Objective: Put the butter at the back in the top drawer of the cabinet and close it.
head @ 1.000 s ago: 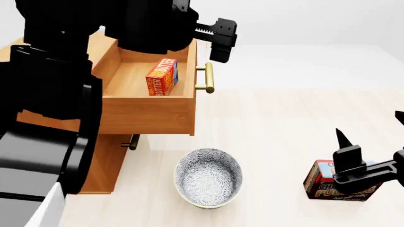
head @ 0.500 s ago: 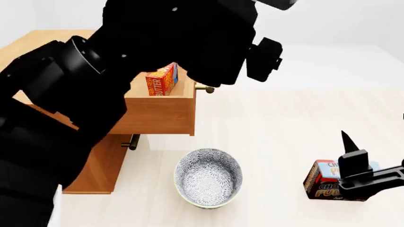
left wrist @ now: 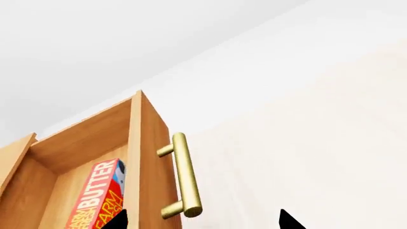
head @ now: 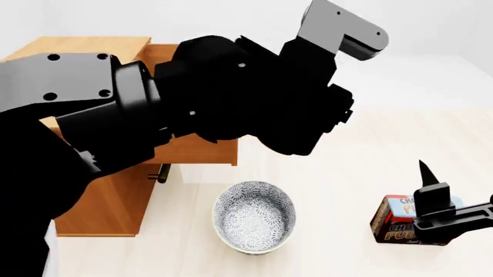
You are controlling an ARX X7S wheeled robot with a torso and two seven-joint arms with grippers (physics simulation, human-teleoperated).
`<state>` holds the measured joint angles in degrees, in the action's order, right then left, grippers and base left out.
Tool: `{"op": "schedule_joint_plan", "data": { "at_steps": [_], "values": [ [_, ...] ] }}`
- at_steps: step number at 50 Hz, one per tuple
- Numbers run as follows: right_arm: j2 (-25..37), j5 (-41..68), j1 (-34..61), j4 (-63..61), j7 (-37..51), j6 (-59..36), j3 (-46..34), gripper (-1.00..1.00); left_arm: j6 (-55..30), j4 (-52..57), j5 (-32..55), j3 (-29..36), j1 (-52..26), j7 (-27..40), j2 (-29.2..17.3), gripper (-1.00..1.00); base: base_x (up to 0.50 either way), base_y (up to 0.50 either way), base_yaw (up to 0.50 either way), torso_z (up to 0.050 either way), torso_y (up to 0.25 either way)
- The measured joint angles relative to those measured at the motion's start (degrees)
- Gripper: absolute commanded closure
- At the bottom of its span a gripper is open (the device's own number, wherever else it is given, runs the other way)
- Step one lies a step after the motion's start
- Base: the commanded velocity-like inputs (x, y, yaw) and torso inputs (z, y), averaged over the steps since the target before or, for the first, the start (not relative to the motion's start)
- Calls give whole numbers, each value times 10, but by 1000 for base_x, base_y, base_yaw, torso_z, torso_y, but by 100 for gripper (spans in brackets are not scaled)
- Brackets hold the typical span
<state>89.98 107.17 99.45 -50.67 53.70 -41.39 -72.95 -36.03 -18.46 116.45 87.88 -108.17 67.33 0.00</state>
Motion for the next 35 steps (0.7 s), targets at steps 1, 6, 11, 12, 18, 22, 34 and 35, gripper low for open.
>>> {"op": "schedule_joint_plan", "data": {
  "at_steps": [1,6,11,12,18,22,34,35],
  "values": [
    [0,0,-1,0,0,0,0,-100,2,2,0,3,2,1,0,-100,0,0,0,0,0],
    [0,-3,-4,2,1,3,-2,-100,11,11,-3,14,13,5,0,-100,0,0,0,0,0],
    [0,-8,-9,3,1,7,-4,-100,14,17,-8,21,25,7,0,-100,0,0,0,0,0],
    [0,-10,-10,4,1,8,-5,-100,14,18,-10,22,28,8,0,-100,0,0,0,0,0],
    [0,-19,-18,7,-1,15,-10,-100,13,21,-21,26,43,5,0,-100,0,0,0,0,0],
    [0,-25,-23,8,-2,19,-13,-100,10,21,-28,27,52,3,0,-100,0,0,0,0,0],
    [0,-31,-31,9,0,25,-16,-100,-3,10,-44,29,73,-3,0,-100,0,0,0,0,0],
    [0,-32,-32,9,1,25,-16,-100,-4,9,-45,29,75,-3,0,-100,0,0,0,0,0]
  ]
}}
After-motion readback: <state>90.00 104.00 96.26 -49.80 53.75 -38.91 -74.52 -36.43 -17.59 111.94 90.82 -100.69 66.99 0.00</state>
